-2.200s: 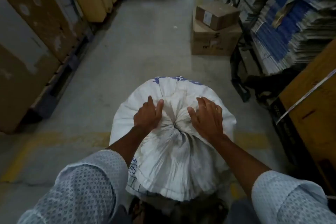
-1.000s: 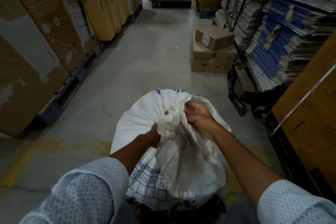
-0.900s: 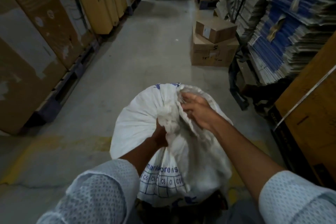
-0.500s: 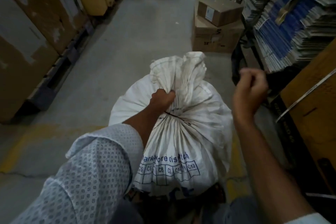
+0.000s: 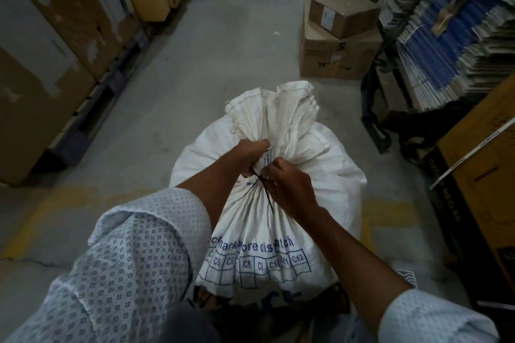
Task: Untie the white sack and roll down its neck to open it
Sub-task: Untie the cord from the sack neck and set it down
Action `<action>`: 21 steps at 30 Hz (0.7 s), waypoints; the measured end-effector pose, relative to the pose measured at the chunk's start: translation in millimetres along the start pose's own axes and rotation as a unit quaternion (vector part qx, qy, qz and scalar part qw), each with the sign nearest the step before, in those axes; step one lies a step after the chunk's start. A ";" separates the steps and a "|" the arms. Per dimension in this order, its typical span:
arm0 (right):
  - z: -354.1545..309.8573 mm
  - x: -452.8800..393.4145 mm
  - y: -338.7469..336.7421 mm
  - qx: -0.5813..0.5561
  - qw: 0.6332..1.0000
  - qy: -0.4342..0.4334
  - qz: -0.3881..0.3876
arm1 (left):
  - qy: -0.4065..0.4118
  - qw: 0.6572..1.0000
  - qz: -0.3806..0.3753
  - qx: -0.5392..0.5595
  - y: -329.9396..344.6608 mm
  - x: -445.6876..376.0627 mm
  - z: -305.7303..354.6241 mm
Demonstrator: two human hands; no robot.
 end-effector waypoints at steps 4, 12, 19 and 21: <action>3.8 -7.5 9.0 0.066 0.997 -0.030 -0.005 | 0.021 0.996 -0.084 -0.032 -14.4 12.3 -7.4; 16.4 -4.5 3.0 -0.017 1.000 -0.016 -0.016 | 0.429 0.799 0.260 -0.333 -29.7 43.4 -63.5; 14.8 4.5 4.8 -0.033 0.999 -0.004 -0.016 | 0.499 0.760 0.204 -0.362 -22.1 35.5 -72.4; 14.4 5.7 5.7 -0.026 1.000 -0.003 -0.011 | 0.503 0.746 0.207 -0.383 -20.7 35.3 -68.2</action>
Point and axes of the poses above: each hand's wrist, its own x-axis away from the middle knuckle, its own y-axis out of the palm, z = x × y, the point moved 2 cm from there along -x, towards the middle knuckle, and after that the axes turned 13 degrees about -y, right-handed, at the moved point
